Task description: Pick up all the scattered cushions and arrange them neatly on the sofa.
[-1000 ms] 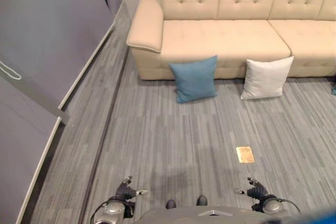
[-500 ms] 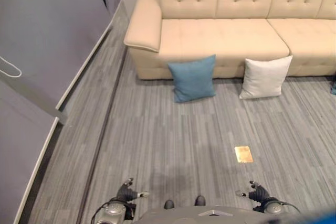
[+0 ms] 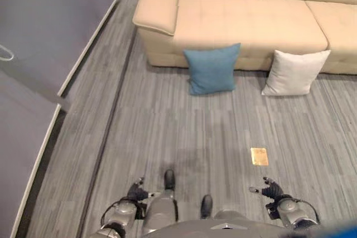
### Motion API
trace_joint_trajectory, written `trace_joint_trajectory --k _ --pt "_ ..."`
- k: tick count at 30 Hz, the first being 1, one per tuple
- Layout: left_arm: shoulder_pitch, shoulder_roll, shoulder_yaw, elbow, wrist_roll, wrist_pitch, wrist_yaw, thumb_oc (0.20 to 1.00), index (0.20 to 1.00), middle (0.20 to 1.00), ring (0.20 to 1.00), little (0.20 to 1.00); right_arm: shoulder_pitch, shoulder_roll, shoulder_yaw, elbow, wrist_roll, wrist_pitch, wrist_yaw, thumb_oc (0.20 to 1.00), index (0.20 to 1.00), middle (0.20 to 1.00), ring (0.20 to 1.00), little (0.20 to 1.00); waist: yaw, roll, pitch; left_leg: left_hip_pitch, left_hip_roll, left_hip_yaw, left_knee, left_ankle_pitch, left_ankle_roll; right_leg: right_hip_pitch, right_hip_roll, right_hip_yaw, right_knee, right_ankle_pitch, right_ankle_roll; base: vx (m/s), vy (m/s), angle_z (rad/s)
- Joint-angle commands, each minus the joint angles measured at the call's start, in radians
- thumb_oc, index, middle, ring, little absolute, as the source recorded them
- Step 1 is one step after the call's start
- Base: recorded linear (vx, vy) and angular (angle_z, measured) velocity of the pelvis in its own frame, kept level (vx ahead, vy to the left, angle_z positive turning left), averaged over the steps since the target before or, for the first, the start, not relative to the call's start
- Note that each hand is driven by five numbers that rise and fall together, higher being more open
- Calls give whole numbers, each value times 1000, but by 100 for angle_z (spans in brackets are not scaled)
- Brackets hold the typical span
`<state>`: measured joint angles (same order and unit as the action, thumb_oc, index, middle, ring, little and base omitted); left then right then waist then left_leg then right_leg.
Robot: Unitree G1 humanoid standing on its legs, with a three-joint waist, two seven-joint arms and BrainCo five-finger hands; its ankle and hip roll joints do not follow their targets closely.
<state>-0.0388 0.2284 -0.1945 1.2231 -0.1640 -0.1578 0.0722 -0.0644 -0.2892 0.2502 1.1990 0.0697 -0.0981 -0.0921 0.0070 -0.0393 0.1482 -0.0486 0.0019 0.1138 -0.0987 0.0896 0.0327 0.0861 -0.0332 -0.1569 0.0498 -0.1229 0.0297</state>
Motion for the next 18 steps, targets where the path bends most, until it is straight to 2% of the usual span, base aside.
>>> trace_joint_trajectory --k 1,2,3,5,6,7,8,9,12,13,15,16,18 --pt "-26 23 -11 -15 21 -14 9 1000 1000 1000 1000 1000 -31 -18 14 -29 -40 0 -2 1000 1000 1000 1000 1000 26 -21 -30 -11 -21 42 162 -138 -14 -100 -94 -5 266 127 134 256 223 -111" --pt "-28 29 -13 -16 27 -13 9 1000 1000 1000 1000 1000 -39 -19 17 -32 -47 -1 -4 1000 1000 1000 1000 1000 20 -10 -25 7 -20 43 155 -143 -5 -126 -101 -9 324 147 139 327 232 -63" --pt "-29 35 -13 -18 32 -13 8 1000 1000 1000 1000 1000 -51 -20 22 -42 -50 -2 -2 1000 1000 1000 1000 1000 16 8 -19 46 -17 53 135 -152 2 -177 -127 -47 386 163 133 295 136 -34" --pt "-26 36 -10 -18 33 -11 8 1000 1000 1000 1000 1000 -58 -22 25 -46 -54 0 -4 1000 1000 1000 1000 1000 13 14 -19 71 -17 52 118 -157 0 -191 -137 -75 368 152 124 253 22 18" --pt "-25 38 -4 -11 38 -10 3 1000 1000 1000 1000 1000 -69 -28 30 -48 -62 1 -3 1000 1000 1000 1000 1000 4 20 -17 108 -12 50 95 -170 -8 -211 -149 -124 291 127 112 184 -48 10" --pt "-25 38 -4 -11 38 -10 3 1000 1000 1000 1000 1000 -69 -28 30 -48 -62 1 -3 1000 1000 1000 1000 1000 4 20 -16 109 -12 50 94 -170 -8 -210 -149 -125 290 127 112 285 -90 2" --pt "-24 40 -3 -8 39 -11 4 1000 1000 1000 1000 1000 -75 -32 34 -52 -65 1 -3 1000 1000 1000 1000 1000 0 19 -10 126 -11 49 96 -183 -12 -234 -150 -144 238 126 105 290 -141 3" --pt "-21 39 2 -4 44 -10 2 1000 1000 1000 1000 1000 -81 -37 32 -56 -75 4 0 1000 1000 1000 1000 1000 -7 12 -6 150 -14 36 99 -206 -19 -263 -155 -158 128 148 113 299 -142 -1" --pt "-23 37 5 3 53 -11 8 1000 1000 1000 1000 1000 -87 -46 38 -57 -88 6 2 1000 1000 1000 1000 1000 -16 13 3 189 -10 28 101 -230 -28 -283 -142 -151 73 178 123 313 -151 5" --pt "-25 35 5 12 68 -15 3 1000 1000 1000 1000 1000 -77 -52 41 -62 -91 5 6 1000 1000 1000 1000 1000 -25 0 -8 213 -9 13 114 -249 -40 -266 -132 -129 30 181 119 383 -242 27" --pt "-23 25 1 15 72 -16 5 1000 1000 1000 1000 1000 -68 -56 44 -57 -93 3 5 1000 1000 1000 1000 1000 -29 3 -15 208 11 1 169 -224 -62 -239 -107 -117 28 175 98 280 -226 34" --pt "-23 26 1 15 72 -16 5 1000 1000 1000 1000 1000 -69 -55 44 -57 -93 3 5 1000 1000 1000 1000 1000 -31 0 -18 204 9 -1 169 -221 -62 -242 -110 -118 27 177 98 163 -189 35" --pt "-25 15 -2 9 53 -18 3 1000 1000 1000 1000 1000 -61 -60 42 -56 -87 1 4 1000 1000 1000 1000 1000 -25 -2 -13 168 27 -8 297 -170 -97 -198 -83 -114 18 154 72 140 -242 37"
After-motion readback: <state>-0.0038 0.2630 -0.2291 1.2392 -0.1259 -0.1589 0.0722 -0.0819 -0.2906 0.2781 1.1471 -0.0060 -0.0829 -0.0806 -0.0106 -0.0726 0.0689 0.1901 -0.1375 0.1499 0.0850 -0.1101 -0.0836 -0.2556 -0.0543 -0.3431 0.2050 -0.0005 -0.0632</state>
